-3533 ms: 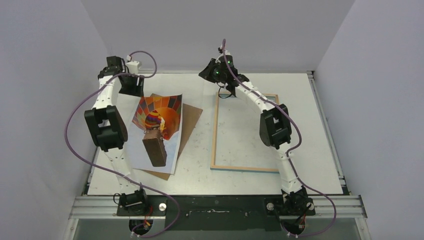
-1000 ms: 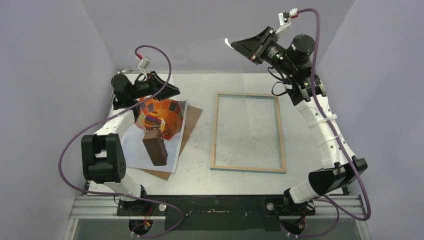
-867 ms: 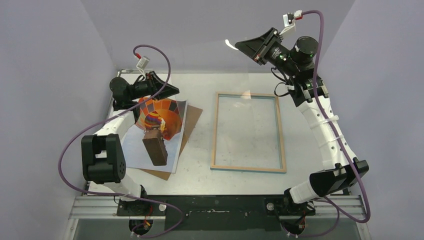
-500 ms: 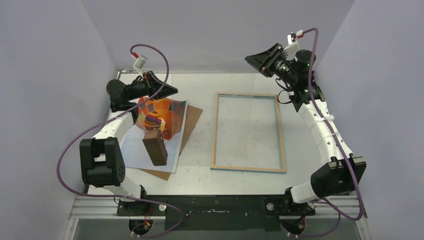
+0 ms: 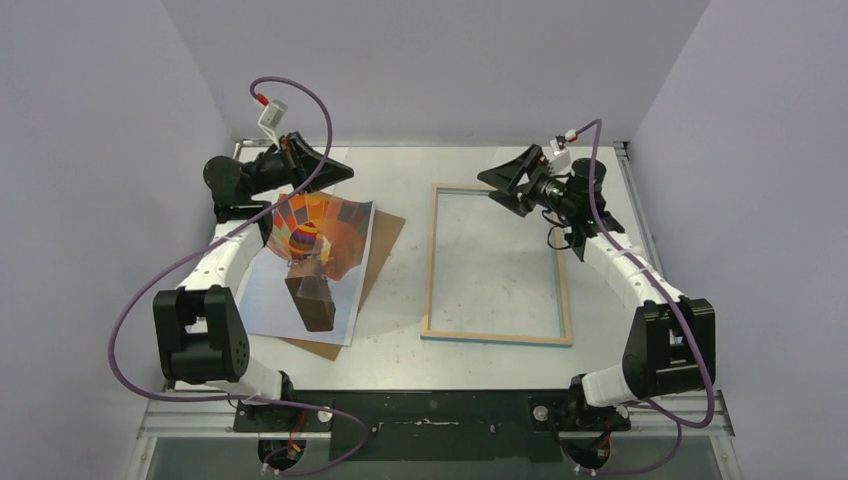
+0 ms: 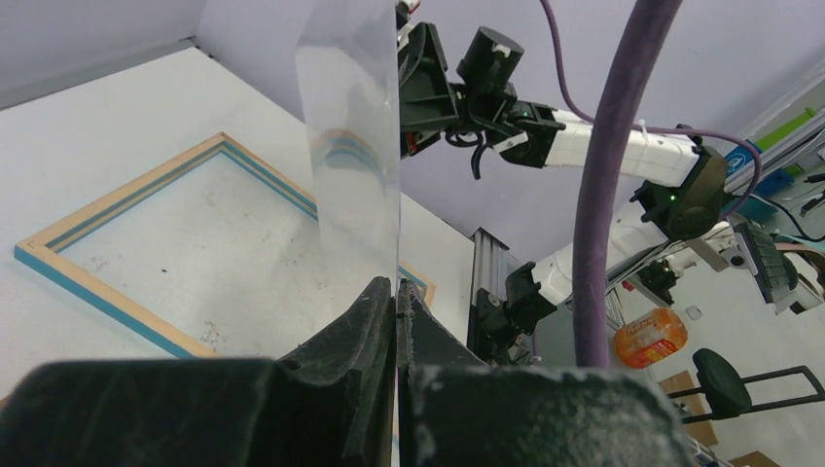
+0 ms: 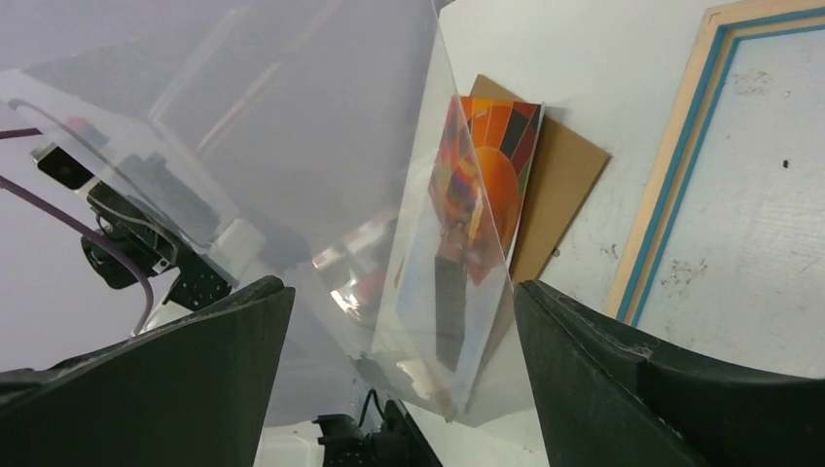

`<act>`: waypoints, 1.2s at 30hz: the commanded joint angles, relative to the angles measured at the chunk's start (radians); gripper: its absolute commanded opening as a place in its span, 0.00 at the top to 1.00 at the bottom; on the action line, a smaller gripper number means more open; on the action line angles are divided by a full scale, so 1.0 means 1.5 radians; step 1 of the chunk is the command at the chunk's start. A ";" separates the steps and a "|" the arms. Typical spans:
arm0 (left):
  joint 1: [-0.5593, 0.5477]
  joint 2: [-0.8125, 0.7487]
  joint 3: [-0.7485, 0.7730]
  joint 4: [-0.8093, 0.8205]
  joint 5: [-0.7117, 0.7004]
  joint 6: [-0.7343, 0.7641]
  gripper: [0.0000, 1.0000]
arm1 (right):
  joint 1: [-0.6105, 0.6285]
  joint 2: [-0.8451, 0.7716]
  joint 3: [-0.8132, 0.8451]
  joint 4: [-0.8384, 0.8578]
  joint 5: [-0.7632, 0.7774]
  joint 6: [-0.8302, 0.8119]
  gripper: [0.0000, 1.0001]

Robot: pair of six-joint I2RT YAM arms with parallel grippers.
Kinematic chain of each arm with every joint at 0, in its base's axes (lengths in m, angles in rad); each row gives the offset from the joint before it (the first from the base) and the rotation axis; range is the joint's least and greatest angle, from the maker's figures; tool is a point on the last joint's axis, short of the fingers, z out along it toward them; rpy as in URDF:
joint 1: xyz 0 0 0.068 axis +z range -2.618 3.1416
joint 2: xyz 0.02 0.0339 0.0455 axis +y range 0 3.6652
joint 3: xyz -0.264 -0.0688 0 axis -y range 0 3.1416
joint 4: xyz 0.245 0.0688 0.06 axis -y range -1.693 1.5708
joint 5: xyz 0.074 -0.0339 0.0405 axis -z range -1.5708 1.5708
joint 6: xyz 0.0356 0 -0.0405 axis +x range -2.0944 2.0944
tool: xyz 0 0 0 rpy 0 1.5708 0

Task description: Put the photo into the frame

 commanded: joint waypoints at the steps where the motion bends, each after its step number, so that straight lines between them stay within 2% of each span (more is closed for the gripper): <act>1: 0.002 -0.041 0.073 -0.001 -0.034 -0.016 1.00 | -0.002 -0.037 -0.025 0.116 -0.035 -0.013 0.11; 4: 0.002 -0.063 0.095 -0.080 -0.043 0.032 1.00 | 0.001 -0.029 -0.063 0.176 -0.050 -0.001 0.06; 7: 0.002 -0.088 0.113 -0.159 -0.059 0.097 1.00 | 0.011 -0.010 -0.120 0.320 -0.070 0.045 0.04; 13: 0.001 -0.095 0.147 -0.181 -0.067 0.091 1.00 | 0.075 0.005 -0.165 0.484 -0.066 0.053 0.02; 16: 0.001 -0.095 0.157 -0.196 -0.068 0.091 1.00 | 0.103 -0.019 -0.205 0.580 -0.018 0.023 0.00; 18: 0.001 -0.096 0.159 -0.197 -0.068 0.091 1.00 | 0.119 -0.037 -0.227 0.604 0.015 -0.012 0.09; 19: 0.001 -0.095 0.161 -0.197 -0.069 0.090 1.00 | 0.122 -0.041 -0.224 0.580 0.024 -0.031 0.10; 23: 0.002 -0.093 0.166 -0.203 -0.073 0.091 1.00 | 0.125 -0.020 -0.200 0.535 0.018 -0.056 0.10; 25: 0.002 -0.092 0.167 -0.205 -0.077 0.093 1.00 | 0.125 -0.007 -0.206 0.578 0.021 -0.028 0.09; 28: 0.005 -0.090 0.170 -0.227 -0.087 0.104 1.00 | 0.124 0.024 -0.210 0.673 0.007 0.041 0.01; 31: 0.007 -0.081 0.166 -0.246 -0.105 0.107 1.00 | 0.124 0.068 -0.200 0.789 -0.029 0.151 0.22; 36: 0.020 -0.071 0.155 -0.272 -0.169 0.094 1.00 | 0.127 0.141 -0.181 1.016 -0.039 0.334 0.39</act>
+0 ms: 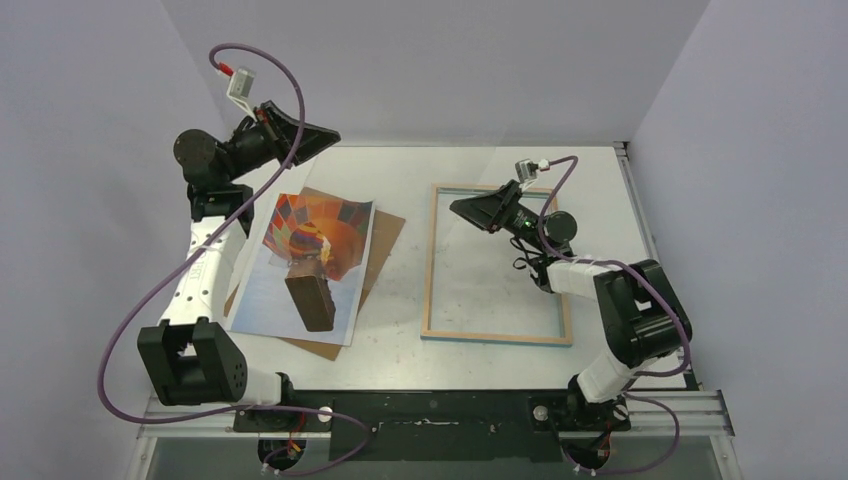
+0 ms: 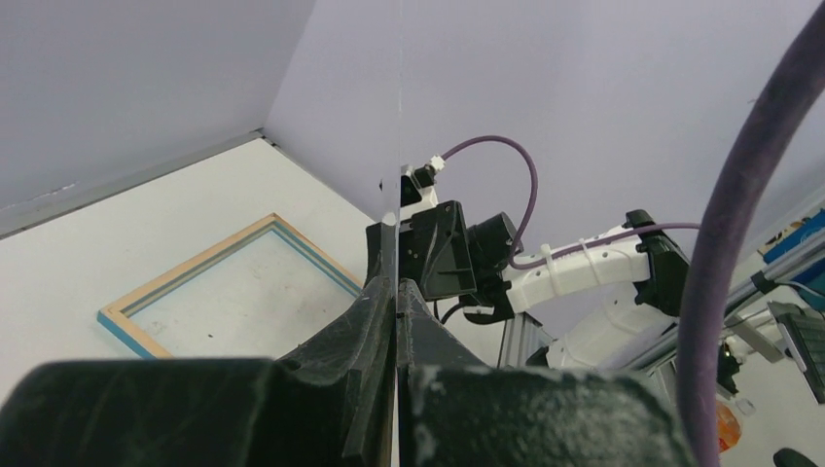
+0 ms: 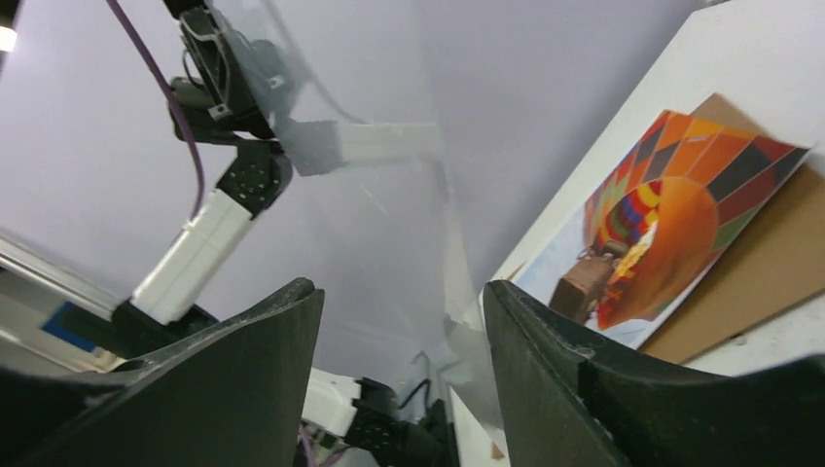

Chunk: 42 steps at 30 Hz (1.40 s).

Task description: Put the photo into the frame

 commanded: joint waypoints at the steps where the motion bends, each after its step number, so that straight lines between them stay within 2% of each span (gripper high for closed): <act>1: 0.012 0.009 0.017 -0.032 -0.076 -0.003 1.00 | 0.005 0.041 0.042 0.309 -0.018 0.181 0.43; 4: 0.013 0.008 0.013 -0.047 -0.095 0.000 1.00 | 0.010 0.046 0.057 0.310 -0.013 0.193 0.48; 8: 0.013 -0.002 -0.002 -0.063 -0.117 0.006 1.00 | 0.027 0.027 0.082 0.232 -0.011 0.150 0.57; 9: 0.013 -0.002 -0.005 -0.065 -0.121 0.005 1.00 | 0.031 0.021 0.088 0.207 -0.011 0.133 0.61; 12: 0.011 -0.006 -0.008 -0.096 -0.127 0.028 1.00 | 0.037 -0.004 0.102 0.117 -0.003 0.077 0.93; 13: 0.009 -0.006 -0.006 -0.118 -0.130 0.046 1.00 | 0.036 -0.016 0.107 0.084 0.002 0.062 0.94; 14: 0.008 -0.006 -0.001 -0.149 -0.134 0.069 1.00 | 0.032 -0.027 0.115 0.049 0.003 0.043 0.95; 16: 0.005 -0.004 0.014 -0.230 -0.145 0.124 0.85 | 0.018 -0.053 0.143 -0.048 -0.001 0.005 0.95; 19: 0.004 0.007 0.042 -0.361 -0.183 0.218 0.47 | -0.032 -0.100 0.189 -0.207 0.001 -0.051 0.95; 20: 0.004 0.011 0.048 -0.395 -0.196 0.249 0.31 | -0.050 -0.119 0.208 -0.267 0.002 -0.077 0.95; 21: 0.002 0.013 0.052 -0.425 -0.212 0.280 0.24 | -0.065 -0.135 0.233 -0.338 0.004 -0.110 0.95; 24: -0.013 0.010 0.044 -0.510 -0.273 0.366 0.12 | -0.104 -0.173 0.332 -0.615 0.032 -0.238 0.95; 25: -0.022 0.011 0.040 -0.532 -0.294 0.395 0.09 | -0.114 -0.179 0.369 -0.731 0.045 -0.279 0.95; 27: -0.057 0.021 0.037 -0.575 -0.337 0.450 0.07 | -0.135 -0.186 0.436 -0.877 0.074 -0.349 0.95; 31: -0.148 0.059 0.035 -0.634 -0.404 0.548 0.04 | -0.185 -0.205 0.531 -1.098 0.155 -0.455 0.95; 37: -0.281 0.164 0.045 -0.632 -0.464 0.579 0.04 | -0.228 -0.253 0.579 -1.218 0.291 -0.503 0.95; 42: -0.359 0.270 0.078 -0.628 -0.505 0.583 0.05 | -0.241 -0.263 0.580 -1.256 0.321 -0.510 0.95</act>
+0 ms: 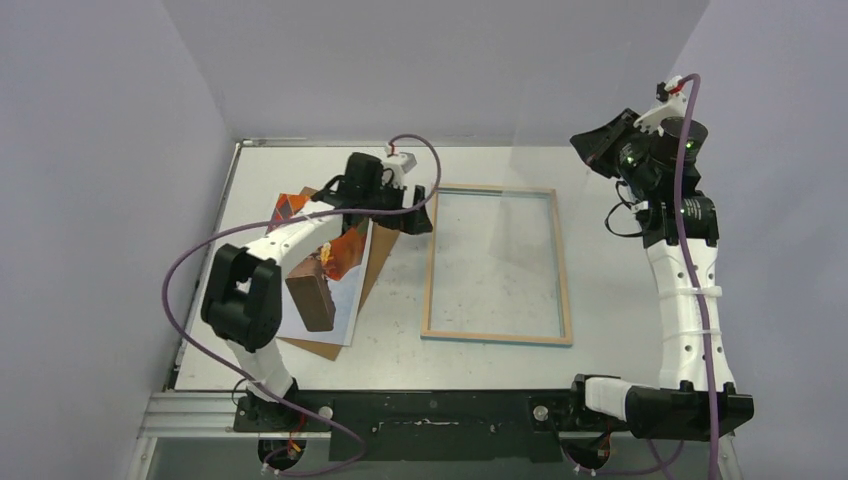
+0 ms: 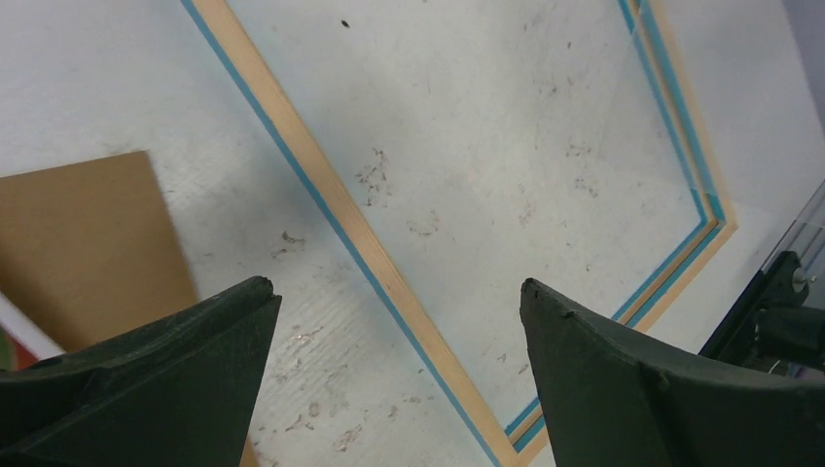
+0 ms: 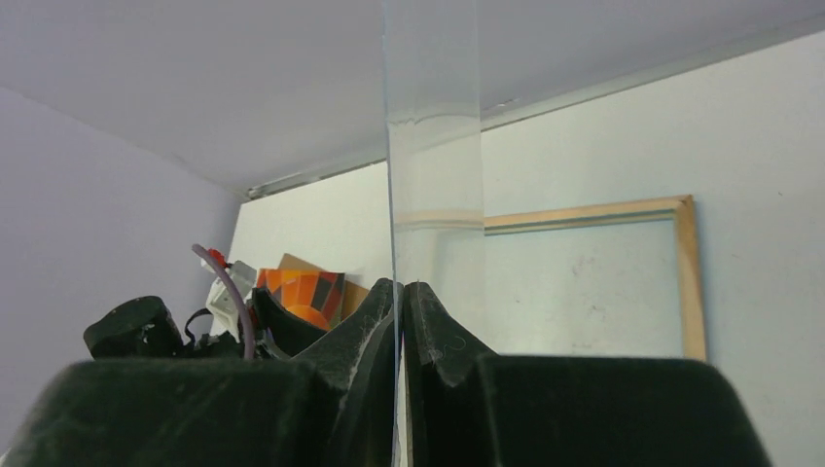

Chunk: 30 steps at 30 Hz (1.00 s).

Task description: Put the photo into the frame

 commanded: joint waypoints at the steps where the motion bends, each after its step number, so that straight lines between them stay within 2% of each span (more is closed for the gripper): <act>1: -0.051 0.076 0.059 -0.005 -0.053 0.026 0.07 | -0.010 -0.020 0.022 -0.056 0.053 -0.028 0.95; 12: -0.096 0.235 0.138 -0.058 -0.119 0.052 0.24 | -0.020 -0.013 0.033 -0.086 0.050 -0.043 0.95; 27: -0.094 0.259 0.122 -0.057 -0.168 0.073 0.69 | -0.020 -0.019 -0.027 -0.032 -0.009 -0.008 0.95; 30: -0.081 0.262 0.129 -0.057 -0.176 0.069 0.74 | -0.019 -0.020 -0.043 -0.025 -0.015 -0.003 0.95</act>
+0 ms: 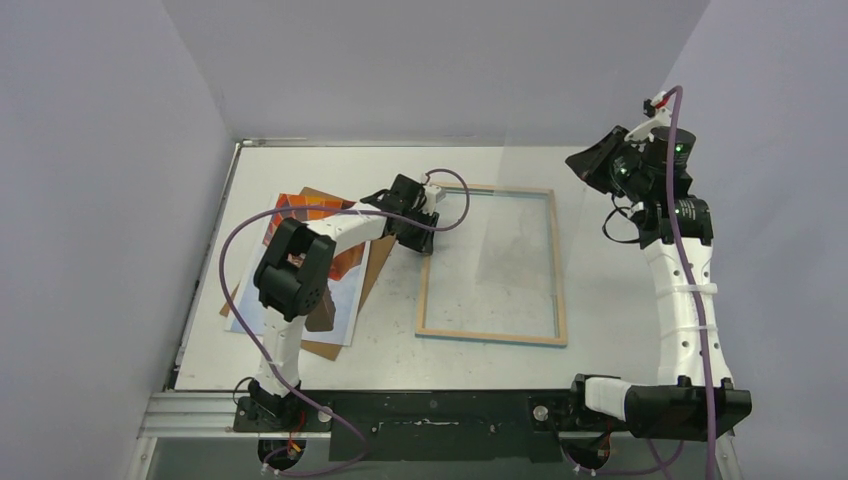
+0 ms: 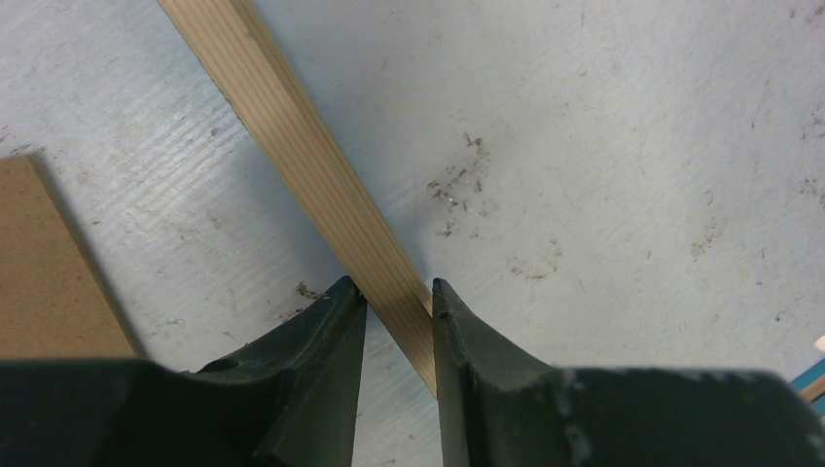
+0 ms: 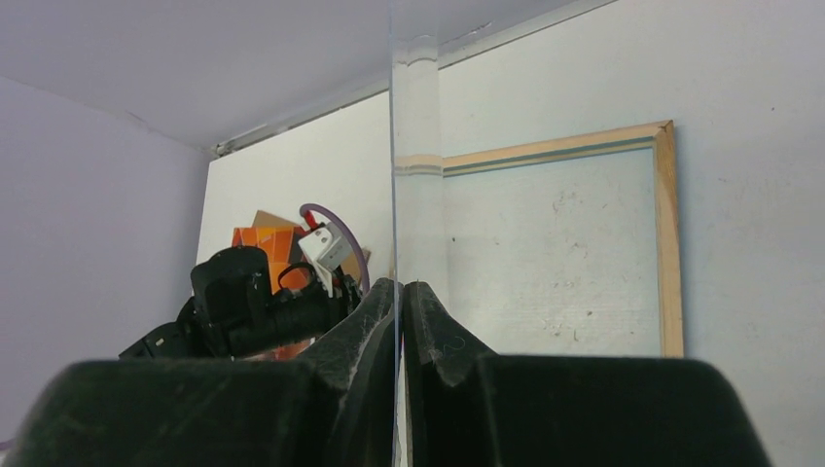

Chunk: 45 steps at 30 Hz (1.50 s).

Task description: Put the photo into the frame

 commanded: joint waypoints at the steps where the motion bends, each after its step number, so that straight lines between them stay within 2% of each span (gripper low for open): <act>1: 0.024 0.009 0.025 -0.002 -0.034 0.007 0.74 | -0.002 -0.016 -0.017 0.056 -0.025 0.020 0.95; 14: 0.088 0.011 0.005 -0.001 -0.081 0.030 0.77 | 0.036 -0.012 -0.037 0.081 -0.019 0.032 0.95; 25: 0.153 -0.009 -0.013 -0.005 -0.099 0.014 0.79 | 0.105 0.013 -0.033 0.109 0.002 0.045 0.95; 37: 0.171 -0.023 -0.009 -0.021 -0.026 -0.104 0.82 | 0.130 0.034 -0.027 0.116 0.010 0.047 0.95; 41: 0.168 -0.039 -0.045 0.000 -0.006 -0.170 0.85 | 0.131 0.038 -0.012 0.106 0.012 0.047 0.95; 45: 0.151 -0.046 -0.072 0.014 -0.006 -0.189 0.86 | 0.132 0.039 0.005 0.092 0.017 0.042 0.95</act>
